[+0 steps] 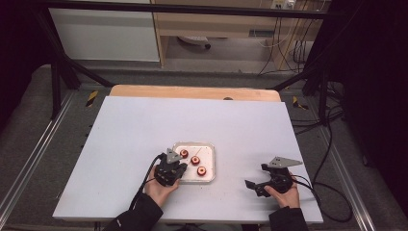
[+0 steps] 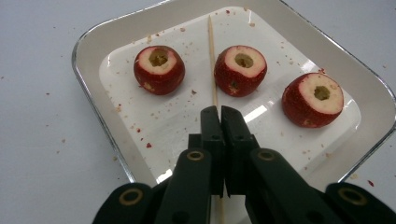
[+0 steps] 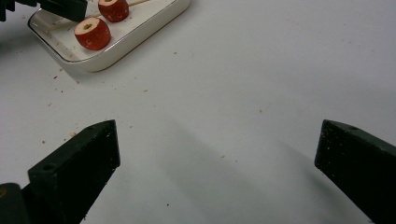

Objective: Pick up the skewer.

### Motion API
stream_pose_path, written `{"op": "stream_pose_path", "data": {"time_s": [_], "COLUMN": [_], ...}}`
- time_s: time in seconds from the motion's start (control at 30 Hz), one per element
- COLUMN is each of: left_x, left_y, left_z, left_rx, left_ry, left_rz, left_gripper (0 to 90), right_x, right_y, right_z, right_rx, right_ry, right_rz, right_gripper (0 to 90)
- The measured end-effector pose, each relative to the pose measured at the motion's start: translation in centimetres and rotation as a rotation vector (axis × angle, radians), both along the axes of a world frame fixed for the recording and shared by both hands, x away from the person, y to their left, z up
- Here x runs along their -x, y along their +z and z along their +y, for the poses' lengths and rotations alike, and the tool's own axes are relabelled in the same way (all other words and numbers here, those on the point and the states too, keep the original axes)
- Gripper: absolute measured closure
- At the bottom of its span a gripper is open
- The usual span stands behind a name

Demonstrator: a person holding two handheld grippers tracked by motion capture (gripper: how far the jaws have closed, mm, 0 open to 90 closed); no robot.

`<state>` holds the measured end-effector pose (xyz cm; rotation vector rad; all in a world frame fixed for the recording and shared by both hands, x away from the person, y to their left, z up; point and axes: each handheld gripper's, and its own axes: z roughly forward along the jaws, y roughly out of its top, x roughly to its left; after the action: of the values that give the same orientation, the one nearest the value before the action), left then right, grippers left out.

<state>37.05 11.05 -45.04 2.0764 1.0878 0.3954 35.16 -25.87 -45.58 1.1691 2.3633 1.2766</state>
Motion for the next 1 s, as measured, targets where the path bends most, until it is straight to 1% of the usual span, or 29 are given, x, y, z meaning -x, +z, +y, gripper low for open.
{"op": "stream_pose_path", "data": {"time_s": [0.23,0.3,0.53,0.6,0.7,0.83,1.0], "left_x": [0.1,0.1,0.2,0.2,0.3,0.4,0.5], "left_y": [0.4,0.5,1.4,1.7,1.9,2.2,2.3], "left_z": [0.4,0.6,1.4,1.7,2.0,2.4,2.7], "left_rx": [0.027,0.043,0.069,0.068,0.073,0.069,0.061], "left_ry": [0.001,0.003,-0.005,-0.015,-0.04,-0.06,-0.087], "left_rz": [-0.021,-0.02,-0.043,-0.051,-0.054,-0.059,-0.062], "left_gripper": [88.5,88.5,88.5,88.5,88.5,88.5,88.5], "right_x": [0.0,0.0,0.0,0.0,0.0,0.1,0.1], "right_y": [0.0,0.0,0.0,0.0,0.0,0.1,0.3], "right_z": [0.0,0.0,0.0,0.0,0.0,0.2,0.8], "right_rx": [-0.001,0.0,-0.002,-0.003,0.0,0.003,0.025], "right_ry": [0.0,0.0,0.001,0.003,0.004,0.012,0.02], "right_rz": [0.005,0.005,0.003,0.001,-0.004,-0.008,-0.025], "right_gripper": [0.6,0.6,0.6,0.6,0.5,0.4,0.4]}}
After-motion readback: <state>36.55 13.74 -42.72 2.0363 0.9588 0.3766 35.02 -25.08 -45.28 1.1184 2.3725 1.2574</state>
